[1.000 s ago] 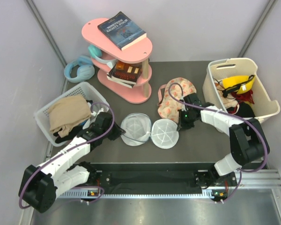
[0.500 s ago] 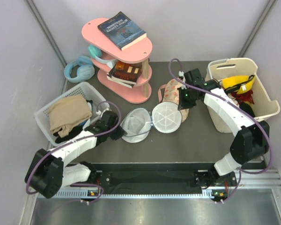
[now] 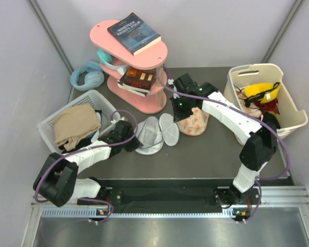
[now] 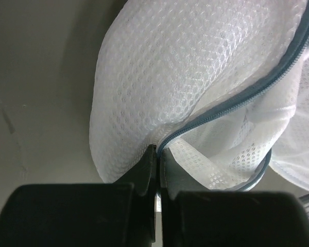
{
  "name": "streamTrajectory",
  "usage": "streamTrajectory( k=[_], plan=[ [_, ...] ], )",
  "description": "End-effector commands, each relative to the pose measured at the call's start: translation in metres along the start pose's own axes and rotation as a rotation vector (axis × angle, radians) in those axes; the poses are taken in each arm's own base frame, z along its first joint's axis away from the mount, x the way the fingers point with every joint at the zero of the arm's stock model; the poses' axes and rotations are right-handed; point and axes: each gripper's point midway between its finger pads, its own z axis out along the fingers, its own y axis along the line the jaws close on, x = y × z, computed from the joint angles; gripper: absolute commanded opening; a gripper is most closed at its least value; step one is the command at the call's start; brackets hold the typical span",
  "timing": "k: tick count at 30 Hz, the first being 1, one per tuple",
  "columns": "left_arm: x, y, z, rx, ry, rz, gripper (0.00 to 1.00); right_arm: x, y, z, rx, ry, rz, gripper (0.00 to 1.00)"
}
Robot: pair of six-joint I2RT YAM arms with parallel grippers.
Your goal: Unzip the laundry bag and remove the bra
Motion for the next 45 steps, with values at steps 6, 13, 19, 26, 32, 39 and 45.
streamTrajectory(
  k=[6,13,19,26,32,39,45],
  plan=[
    [0.004,0.006,0.005,0.039,-0.02,0.005,0.0,-0.025,0.114,0.011,-0.275,-0.098,-0.014,0.0],
    [-0.002,0.0,-0.009,0.086,-0.065,-0.009,0.0,-0.016,0.166,0.054,-0.357,-0.058,-0.061,0.0],
    [-0.004,-0.005,-0.02,0.109,-0.083,-0.034,0.0,-0.007,0.192,0.091,-0.429,-0.052,-0.045,0.0],
    [-0.007,-0.004,-0.048,0.072,-0.086,-0.071,0.47,-0.008,0.194,0.127,-0.418,-0.079,-0.044,0.0],
    [-0.005,0.008,-0.08,0.017,-0.104,-0.092,0.82,-0.004,0.192,0.146,-0.399,-0.105,-0.057,0.0],
    [-0.023,0.015,-0.123,0.019,-0.244,-0.138,0.89,0.036,0.176,0.168,-0.379,-0.074,-0.095,0.0],
    [-0.042,0.01,-0.14,0.033,-0.335,-0.173,0.9,0.066,0.165,0.169,-0.42,-0.05,-0.1,0.04]
  ],
)
